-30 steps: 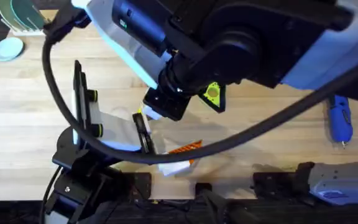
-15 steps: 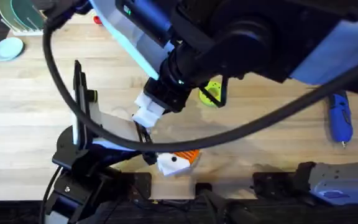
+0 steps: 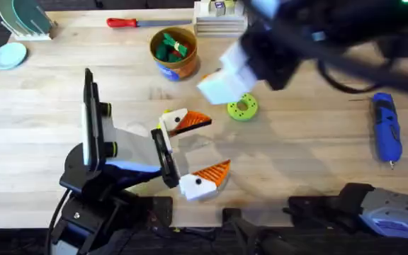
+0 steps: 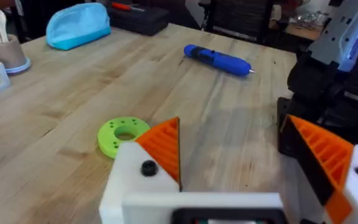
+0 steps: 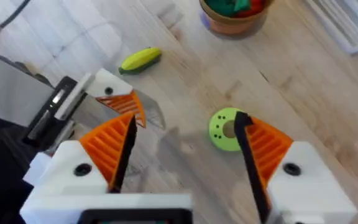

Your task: Pick up the gripper from the table and insert it into the empty holder that is missing its gripper. Then pick up a screw, insert it into the mounting hole, and use the screwdriver to tighten it. Finally, clean up the table by picking up the vegetable and placing it into the bucket.

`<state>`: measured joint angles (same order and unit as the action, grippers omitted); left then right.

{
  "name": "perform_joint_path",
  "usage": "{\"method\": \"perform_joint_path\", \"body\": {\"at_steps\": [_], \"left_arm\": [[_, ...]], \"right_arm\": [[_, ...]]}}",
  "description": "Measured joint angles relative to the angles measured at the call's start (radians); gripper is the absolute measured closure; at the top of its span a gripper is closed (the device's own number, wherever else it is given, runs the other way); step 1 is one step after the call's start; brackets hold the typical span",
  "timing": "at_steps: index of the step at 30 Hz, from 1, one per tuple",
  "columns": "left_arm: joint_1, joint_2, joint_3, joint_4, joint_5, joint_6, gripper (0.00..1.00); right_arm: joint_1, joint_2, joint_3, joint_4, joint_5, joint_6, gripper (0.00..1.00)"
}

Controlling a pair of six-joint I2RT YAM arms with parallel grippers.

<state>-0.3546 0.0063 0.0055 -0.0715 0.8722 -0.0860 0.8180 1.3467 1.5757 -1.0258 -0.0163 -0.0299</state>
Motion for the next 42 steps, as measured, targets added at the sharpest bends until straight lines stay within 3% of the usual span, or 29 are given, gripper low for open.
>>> {"method": "perform_joint_path", "body": {"at_steps": [10, 15, 21, 26, 31, 33, 34, 38, 39, 42], "left_arm": [[0.000, 0.000, 0.000, 0.000, 0.000, 0.000, 0.008], [0.000, 0.000, 0.000, 0.000, 0.000, 0.000, 0.008], [0.000, 0.000, 0.000, 0.000, 0.000, 0.000, 0.026], [0.000, 0.000, 0.000, 0.000, 0.000, 0.001, 0.094], [0.000, 0.000, 0.000, 0.000, 0.000, 0.001, 0.162], [0.000, 0.000, 0.000, 0.000, 0.000, 0.001, 0.212], [0.000, 0.000, 0.000, 0.000, 0.000, 0.001, 0.289], [0.000, 0.000, 0.000, 0.000, 0.000, 0.001, 0.903], [0.000, 0.000, 0.000, 0.000, 0.000, 0.006, 0.973], [0.000, 0.000, 0.000, 0.000, 0.000, 0.006, 0.993]], "right_arm": [[-0.167, -0.274, -0.015, -0.208, 0.000, 0.013, 0.062], [-0.234, -0.488, -0.184, -0.167, -0.014, 0.071, 0.061], [-0.240, -0.743, -0.417, -0.094, -0.118, 0.091, 0.061], [-0.240, -0.831, -0.533, -0.099, -0.173, 0.098, 0.060], [-0.240, -0.837, -0.562, -0.124, -0.198, 0.072, 0.059], [-0.240, -0.837, -0.568, -0.127, -0.202, 0.037, 0.059], [-0.240, -0.837, -0.571, -0.127, -0.203, 0.018, 0.058], [-0.240, -0.837, -0.573, -0.127, -0.210, -0.054, 0.059], [-0.240, -0.837, -0.573, -0.127, -0.210, -0.069, 0.058], [-0.240, -0.837, -0.573, -0.125, -0.210, -0.096, 0.059]]}}
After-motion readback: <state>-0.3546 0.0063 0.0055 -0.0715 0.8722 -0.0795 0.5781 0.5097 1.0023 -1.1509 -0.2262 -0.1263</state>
